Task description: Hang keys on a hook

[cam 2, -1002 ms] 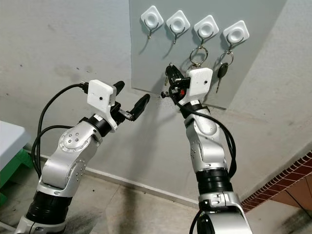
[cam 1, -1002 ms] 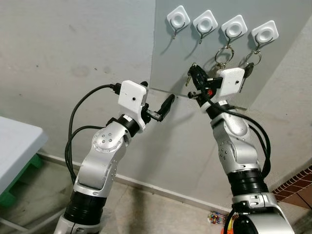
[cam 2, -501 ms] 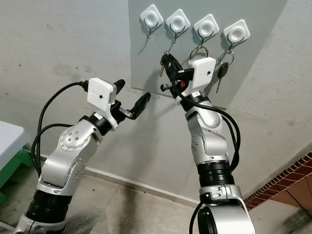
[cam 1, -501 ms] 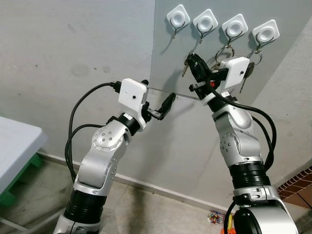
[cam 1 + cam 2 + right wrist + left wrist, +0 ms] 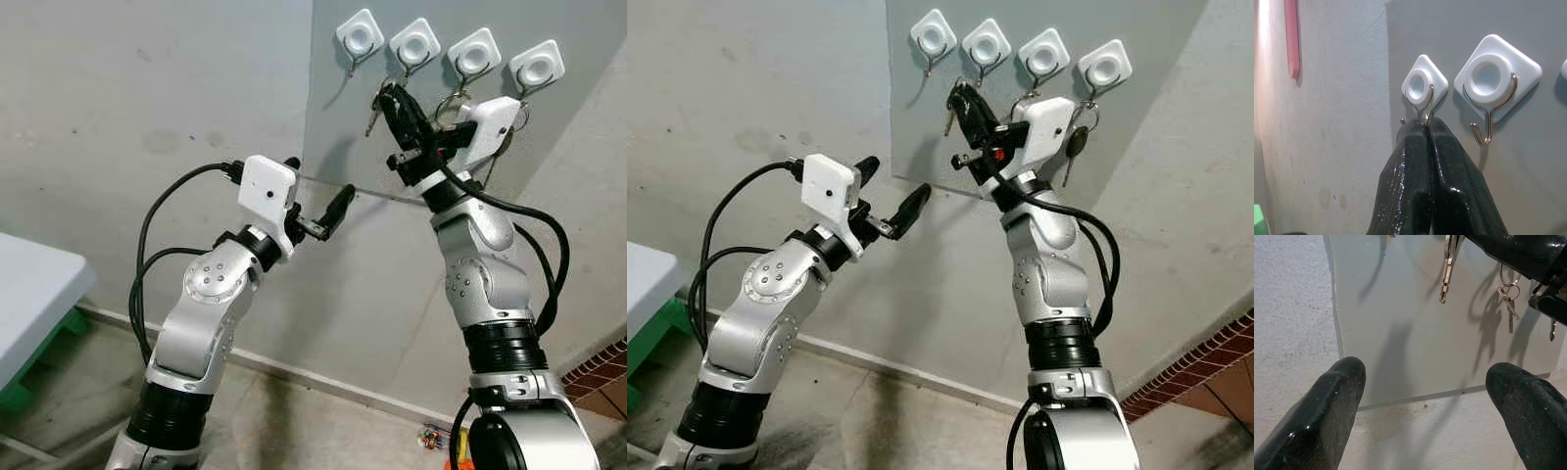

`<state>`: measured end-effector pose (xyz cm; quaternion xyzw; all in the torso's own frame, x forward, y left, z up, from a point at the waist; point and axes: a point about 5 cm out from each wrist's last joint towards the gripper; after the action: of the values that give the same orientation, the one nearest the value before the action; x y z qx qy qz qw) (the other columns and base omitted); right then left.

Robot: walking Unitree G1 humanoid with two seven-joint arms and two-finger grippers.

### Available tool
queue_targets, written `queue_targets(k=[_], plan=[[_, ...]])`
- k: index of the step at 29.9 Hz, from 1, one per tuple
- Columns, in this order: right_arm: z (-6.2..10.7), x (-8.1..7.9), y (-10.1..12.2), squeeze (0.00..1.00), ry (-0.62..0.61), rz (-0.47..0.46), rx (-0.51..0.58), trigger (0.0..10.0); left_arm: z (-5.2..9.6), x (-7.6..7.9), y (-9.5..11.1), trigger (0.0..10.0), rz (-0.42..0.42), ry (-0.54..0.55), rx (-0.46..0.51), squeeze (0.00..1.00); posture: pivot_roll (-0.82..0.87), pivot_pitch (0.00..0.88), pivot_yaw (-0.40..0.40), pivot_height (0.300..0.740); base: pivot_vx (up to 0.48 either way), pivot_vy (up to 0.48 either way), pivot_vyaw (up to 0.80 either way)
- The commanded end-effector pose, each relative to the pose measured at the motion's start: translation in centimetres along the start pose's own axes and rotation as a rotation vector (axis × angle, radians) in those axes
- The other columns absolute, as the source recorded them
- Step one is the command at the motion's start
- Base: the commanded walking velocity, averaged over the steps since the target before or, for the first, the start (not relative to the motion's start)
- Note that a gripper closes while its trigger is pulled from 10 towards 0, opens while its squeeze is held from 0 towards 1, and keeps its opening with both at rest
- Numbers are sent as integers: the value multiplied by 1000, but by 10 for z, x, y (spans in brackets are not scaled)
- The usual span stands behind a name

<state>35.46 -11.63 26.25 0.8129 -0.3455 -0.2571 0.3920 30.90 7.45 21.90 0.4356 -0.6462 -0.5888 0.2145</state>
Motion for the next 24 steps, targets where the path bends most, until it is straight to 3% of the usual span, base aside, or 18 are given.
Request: queue_targets(k=[1,24], plan=[[-7,-3,15,0,11,-7,59,10000,-2,1,7,10000,-10,-13,19,0,27,59,-33,740,0,0,0],[-3,9,15,0,-91,-262,98,10000,-2,0,8,10000,-4,-4,21,0,28,68,-33,740,0,0,0]])
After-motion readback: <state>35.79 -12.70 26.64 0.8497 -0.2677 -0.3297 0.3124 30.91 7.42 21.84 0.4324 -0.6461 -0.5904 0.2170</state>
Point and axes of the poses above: a point about 5 cm out from each wrist's last joint towards the gripper, its own z axis pointing back from the gripper into the wrist, its own y axis along the axis of the wrist's last joint, x = y × z, and after that the axes turned 8 degrees about -z, right-handed
